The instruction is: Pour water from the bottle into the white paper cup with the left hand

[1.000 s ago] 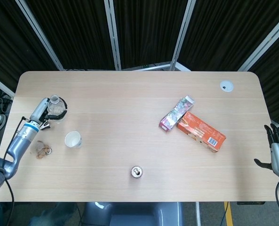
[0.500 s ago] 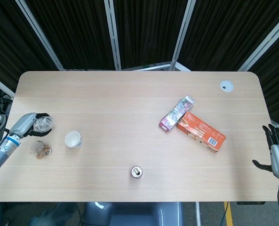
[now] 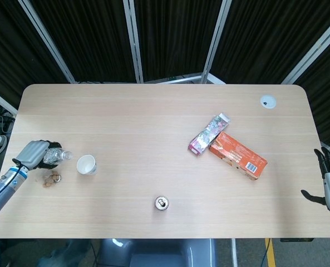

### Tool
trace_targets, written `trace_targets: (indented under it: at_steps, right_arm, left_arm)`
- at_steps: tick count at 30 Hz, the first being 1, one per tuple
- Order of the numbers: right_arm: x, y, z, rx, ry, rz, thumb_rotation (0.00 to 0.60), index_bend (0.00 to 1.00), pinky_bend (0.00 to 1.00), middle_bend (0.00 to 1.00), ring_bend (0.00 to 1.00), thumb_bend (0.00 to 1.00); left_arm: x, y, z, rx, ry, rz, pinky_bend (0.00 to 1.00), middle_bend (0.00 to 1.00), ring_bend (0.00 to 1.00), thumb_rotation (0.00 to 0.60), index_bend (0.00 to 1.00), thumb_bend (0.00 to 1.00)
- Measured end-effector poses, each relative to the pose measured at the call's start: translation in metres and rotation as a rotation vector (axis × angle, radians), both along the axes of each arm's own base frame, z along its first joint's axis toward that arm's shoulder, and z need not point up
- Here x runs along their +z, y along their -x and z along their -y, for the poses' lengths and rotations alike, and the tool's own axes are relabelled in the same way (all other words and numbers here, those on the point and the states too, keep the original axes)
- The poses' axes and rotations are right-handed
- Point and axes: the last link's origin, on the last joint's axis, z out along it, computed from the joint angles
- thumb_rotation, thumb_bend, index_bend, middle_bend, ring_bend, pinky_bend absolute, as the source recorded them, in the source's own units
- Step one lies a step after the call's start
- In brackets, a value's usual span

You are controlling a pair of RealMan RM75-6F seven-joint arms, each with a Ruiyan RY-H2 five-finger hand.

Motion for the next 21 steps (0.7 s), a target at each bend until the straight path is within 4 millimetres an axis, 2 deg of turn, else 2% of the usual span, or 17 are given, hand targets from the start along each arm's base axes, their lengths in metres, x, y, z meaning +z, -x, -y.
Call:
trace_targets:
  at_steps: [13,21]
  right_arm:
    - [-0.001,0.004,0.000,-0.018,0.005,-0.011,0.600,0.00,0.00,0.00,0.00,0.00]
    - [-0.002,0.006,0.001,-0.028,0.007,-0.017,0.600,0.00,0.00,0.00,0.00,0.00]
  left_arm:
    - [-0.006,0.011,-0.018,-0.025,-0.007,-0.149,0.38,0.51,0.42,0.600,0.55,0.54]
    - [-0.017,0.008,-0.025,-0.120,0.002,-0.282,0.38,0.51,0.42,0.600,0.55,0.54]
